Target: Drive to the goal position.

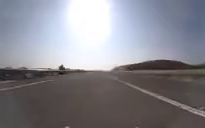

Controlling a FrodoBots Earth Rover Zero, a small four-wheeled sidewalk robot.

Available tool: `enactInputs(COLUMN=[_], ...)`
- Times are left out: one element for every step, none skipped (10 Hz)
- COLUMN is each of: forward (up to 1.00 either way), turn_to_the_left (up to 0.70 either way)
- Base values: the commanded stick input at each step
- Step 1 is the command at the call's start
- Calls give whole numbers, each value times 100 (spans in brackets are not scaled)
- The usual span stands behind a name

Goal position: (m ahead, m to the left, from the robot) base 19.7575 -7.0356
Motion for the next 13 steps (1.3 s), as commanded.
enactInputs(forward=[100, 100, 100, 100, 100, 100, 100, 100, 100, 100, 100, 100, 100], turn_to_the_left=[0, 0, 0, 0, 0, 0, 0, 0, 0, 0, 0, 0, 0])
